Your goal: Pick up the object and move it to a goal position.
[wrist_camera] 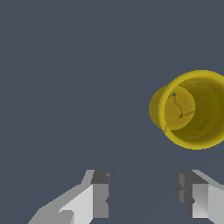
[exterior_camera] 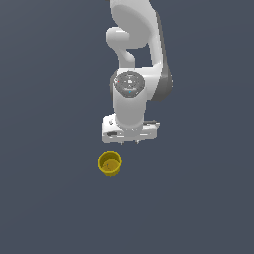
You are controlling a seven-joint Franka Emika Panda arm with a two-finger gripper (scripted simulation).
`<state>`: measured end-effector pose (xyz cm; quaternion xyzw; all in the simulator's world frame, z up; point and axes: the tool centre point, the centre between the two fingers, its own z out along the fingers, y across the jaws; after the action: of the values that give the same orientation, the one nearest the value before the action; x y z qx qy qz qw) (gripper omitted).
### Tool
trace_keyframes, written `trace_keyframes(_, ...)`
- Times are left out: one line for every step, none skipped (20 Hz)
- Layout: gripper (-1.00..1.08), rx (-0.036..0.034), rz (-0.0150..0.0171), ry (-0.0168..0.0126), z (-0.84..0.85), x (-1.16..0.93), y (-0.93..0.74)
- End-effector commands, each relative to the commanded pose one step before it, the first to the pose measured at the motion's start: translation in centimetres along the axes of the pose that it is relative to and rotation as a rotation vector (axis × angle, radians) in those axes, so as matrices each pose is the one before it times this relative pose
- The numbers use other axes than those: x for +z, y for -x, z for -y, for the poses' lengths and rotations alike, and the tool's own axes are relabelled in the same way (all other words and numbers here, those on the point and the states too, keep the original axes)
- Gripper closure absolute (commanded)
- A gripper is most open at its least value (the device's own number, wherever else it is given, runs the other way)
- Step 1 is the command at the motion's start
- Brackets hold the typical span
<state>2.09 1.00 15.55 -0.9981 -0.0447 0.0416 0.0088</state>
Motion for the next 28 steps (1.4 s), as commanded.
trace_keyframes(-0.20,-0.00936,0.01486,-0.00246,-1.223,0.429,-0.832)
trace_keyframes(-0.20,-0.00442,0.00653,-0.00132,-0.548,0.191,-0.354)
trace_keyframes(-0.20,-0.00455,0.00669,-0.00147,-0.568,0.201,-0.348)
trace_keyframes(-0.20,-0.00455,0.00665,-0.00158,-0.575,0.204,-0.332)
trace_keyframes(-0.20,-0.00458,0.00664,-0.00170,-0.581,0.208,-0.317)
trace_keyframes(-0.20,-0.00459,0.00662,-0.00181,-0.586,0.212,-0.301)
trace_keyframes(-0.20,-0.00460,0.00658,-0.00193,-0.591,0.215,-0.284)
trace_keyframes(-0.20,-0.00463,0.00656,-0.00205,-0.595,0.220,-0.268)
trace_keyframes(-0.20,-0.00463,0.00652,-0.00216,-0.599,0.223,-0.251)
trace_keyframes(-0.20,-0.00466,0.00650,-0.00227,-0.602,0.228,-0.235)
trace_keyframes(-0.20,-0.00467,0.00645,-0.00238,-0.605,0.231,-0.218)
trace_keyframes(-0.20,-0.00471,0.00645,-0.00251,-0.606,0.237,-0.203)
trace_keyframes(-0.20,-0.00465,0.00631,-0.00258,-0.605,0.236,-0.183)
trace_keyframes(-0.20,-0.00450,0.00604,-0.00259,-0.576,0.232,-0.161)
trace_keyframes(-0.20,-0.00424,0.00564,-0.00253,-0.547,0.220,-0.137)
trace_keyframes(-0.20,-0.00403,0.00531,-0.00247,-0.516,0.212,-0.117)
trace_keyframes(-0.20,-0.00378,0.00493,-0.00239,-0.486,0.200,-0.098)
trace_keyframes(-0.20,-0.00356,0.00460,-0.00230,-0.454,0.190,-0.083)
trace_keyframes(-0.20,-0.00334,0.00428,-0.00221,-0.422,0.180,-0.069)
trace_keyframes(-0.20,-0.00308,0.00391,-0.00207,-0.391,0.166,-0.056)
trace_keyframes(-0.20,-0.00285,0.00359,-0.00195,-0.359,0.155,-0.046)
trace_keyframes(-0.20,-0.00262,0.00328,-0.00183,-0.327,0.144,-0.037)
trace_keyframes(-0.20,-0.00237,0.00295,-0.00168,-0.296,0.131,-0.030)
trace_keyframes(-0.20,-0.00209,0.00259,-0.00150,-0.266,0.115,-0.021)
trace_keyframes(-0.20,-0.00186,0.00229,-0.00134,-0.234,0.102,-0.016)
trace_keyframes(-0.20,-0.00168,0.00206,-0.00123,-0.199,0.096,-0.016)
trace_keyframes(-0.20,-0.00137,0.00168,-0.00101,-0.171,0.077,-0.009)
trace_keyframes(-0.20,-0.00112,0.00136,-0.00083,-0.140,0.063,-0.007)
